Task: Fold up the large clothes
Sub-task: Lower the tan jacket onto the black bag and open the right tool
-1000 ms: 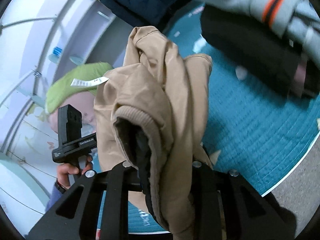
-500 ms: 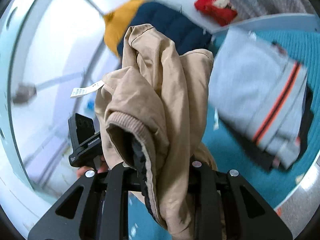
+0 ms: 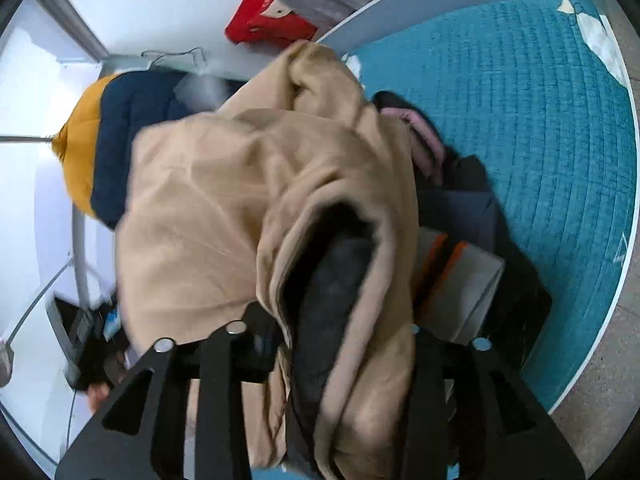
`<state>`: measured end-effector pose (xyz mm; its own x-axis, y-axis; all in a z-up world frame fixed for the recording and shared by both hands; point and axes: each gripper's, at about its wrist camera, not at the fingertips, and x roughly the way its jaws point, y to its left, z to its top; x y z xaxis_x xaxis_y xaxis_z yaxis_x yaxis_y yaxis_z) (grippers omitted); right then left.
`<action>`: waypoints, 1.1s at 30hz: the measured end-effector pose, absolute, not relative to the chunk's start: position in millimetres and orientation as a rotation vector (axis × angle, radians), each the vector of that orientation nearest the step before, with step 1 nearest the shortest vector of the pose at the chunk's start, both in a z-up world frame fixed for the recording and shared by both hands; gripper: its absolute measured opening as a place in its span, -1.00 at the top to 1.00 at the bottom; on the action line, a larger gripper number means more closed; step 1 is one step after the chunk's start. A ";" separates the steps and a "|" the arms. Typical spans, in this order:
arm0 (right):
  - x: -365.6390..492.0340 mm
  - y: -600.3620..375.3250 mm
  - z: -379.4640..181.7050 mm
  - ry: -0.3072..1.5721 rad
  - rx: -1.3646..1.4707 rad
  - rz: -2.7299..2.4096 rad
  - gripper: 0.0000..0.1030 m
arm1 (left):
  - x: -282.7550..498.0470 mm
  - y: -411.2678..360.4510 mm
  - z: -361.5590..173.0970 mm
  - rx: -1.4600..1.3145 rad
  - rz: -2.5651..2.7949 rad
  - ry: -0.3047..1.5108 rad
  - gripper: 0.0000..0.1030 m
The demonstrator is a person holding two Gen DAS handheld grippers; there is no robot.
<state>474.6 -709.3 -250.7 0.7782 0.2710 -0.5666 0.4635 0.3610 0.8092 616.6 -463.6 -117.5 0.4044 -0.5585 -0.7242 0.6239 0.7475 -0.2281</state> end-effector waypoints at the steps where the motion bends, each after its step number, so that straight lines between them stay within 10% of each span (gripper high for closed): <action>1: 475.5 -709.9 -247.5 0.718 1.197 -0.144 0.11 | 615.3 -454.5 -123.8 0.077 -0.753 0.874 -0.46; 7: 472.6 -700.0 -208.7 0.807 0.971 -0.232 -0.40 | 607.8 -384.4 -148.7 0.071 -0.655 0.835 -0.48; 20: 447.5 -612.7 -105.3 0.646 0.428 -0.339 -0.42 | 533.8 -261.4 -179.4 0.152 -0.503 0.751 -0.60; 33: 551.8 -610.4 -186.1 0.808 0.507 -0.284 -0.49 | 459.3 -189.6 -256.0 0.123 -0.360 0.889 -0.63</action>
<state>551.8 -610.4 -186.1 0.6627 -0.0507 -0.7471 0.4277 0.8446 0.3221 459.3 -189.6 -256.0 0.5750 -0.2559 -0.7771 0.3574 0.9330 -0.0428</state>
